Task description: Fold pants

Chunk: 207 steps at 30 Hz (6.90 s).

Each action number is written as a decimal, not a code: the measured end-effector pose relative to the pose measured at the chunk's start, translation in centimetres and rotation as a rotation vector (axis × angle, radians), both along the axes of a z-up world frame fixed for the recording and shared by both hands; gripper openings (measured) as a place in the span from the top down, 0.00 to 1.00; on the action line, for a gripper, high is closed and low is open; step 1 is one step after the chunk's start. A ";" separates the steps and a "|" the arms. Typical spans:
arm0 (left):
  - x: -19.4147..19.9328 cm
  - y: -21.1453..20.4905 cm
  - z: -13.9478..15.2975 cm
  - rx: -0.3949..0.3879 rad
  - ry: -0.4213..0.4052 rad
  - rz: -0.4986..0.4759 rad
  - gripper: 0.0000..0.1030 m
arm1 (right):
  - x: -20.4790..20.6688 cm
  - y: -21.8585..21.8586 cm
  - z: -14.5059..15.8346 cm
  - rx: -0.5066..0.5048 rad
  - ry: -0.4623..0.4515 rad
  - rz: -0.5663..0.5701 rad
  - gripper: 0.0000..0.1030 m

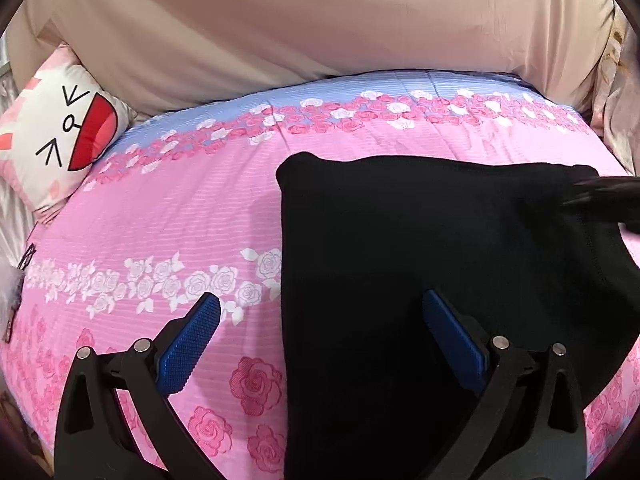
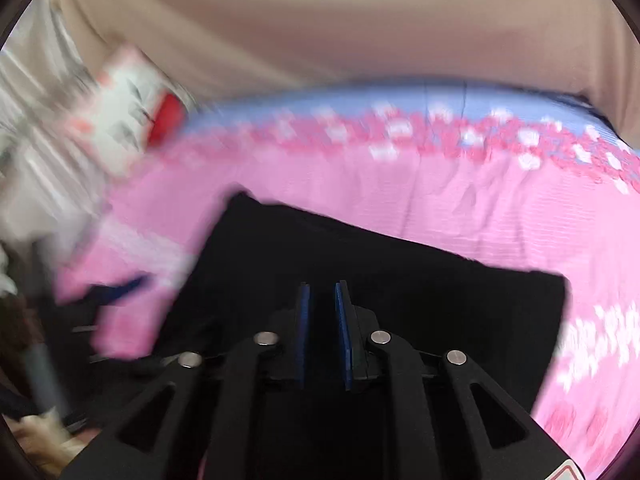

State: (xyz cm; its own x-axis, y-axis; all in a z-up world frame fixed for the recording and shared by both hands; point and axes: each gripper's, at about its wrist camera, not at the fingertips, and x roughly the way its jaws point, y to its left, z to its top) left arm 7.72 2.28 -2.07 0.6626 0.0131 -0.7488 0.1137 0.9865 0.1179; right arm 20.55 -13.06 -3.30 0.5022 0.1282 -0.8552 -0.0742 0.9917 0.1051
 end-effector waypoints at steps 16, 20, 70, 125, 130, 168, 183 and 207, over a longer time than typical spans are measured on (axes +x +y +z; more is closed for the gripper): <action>0.2 0.3 -0.2 -0.036 0.025 -0.006 0.04 | -15.8 -8.2 0.0 0.183 -0.028 -0.167 1.00; -0.3 -0.2 0.3 -0.002 0.010 0.013 0.05 | -17.3 -7.2 2.2 0.134 -0.115 -0.168 0.90; -3.7 -3.3 0.7 0.075 0.040 -0.029 0.04 | -13.6 -5.5 5.2 0.193 -0.224 -0.047 0.53; -4.0 -1.8 0.9 0.048 0.078 0.025 0.05 | -16.2 -7.1 2.4 0.123 -0.191 -0.163 0.70; -4.1 -1.4 1.3 0.007 0.077 0.007 0.05 | -15.9 -8.0 1.9 0.119 -0.172 -0.210 0.70; 0.5 9.1 -3.8 -0.838 0.314 -0.124 0.43 | -15.0 -10.9 -4.1 0.472 -0.046 -0.193 0.22; -1.3 6.2 0.4 -0.673 0.219 -0.123 0.73 | -15.7 -8.6 -0.9 0.479 -0.157 -0.166 0.64; 16.6 0.8 9.8 -0.321 -0.204 -0.112 0.07 | 5.3 -15.0 5.5 0.159 -0.382 -0.140 0.36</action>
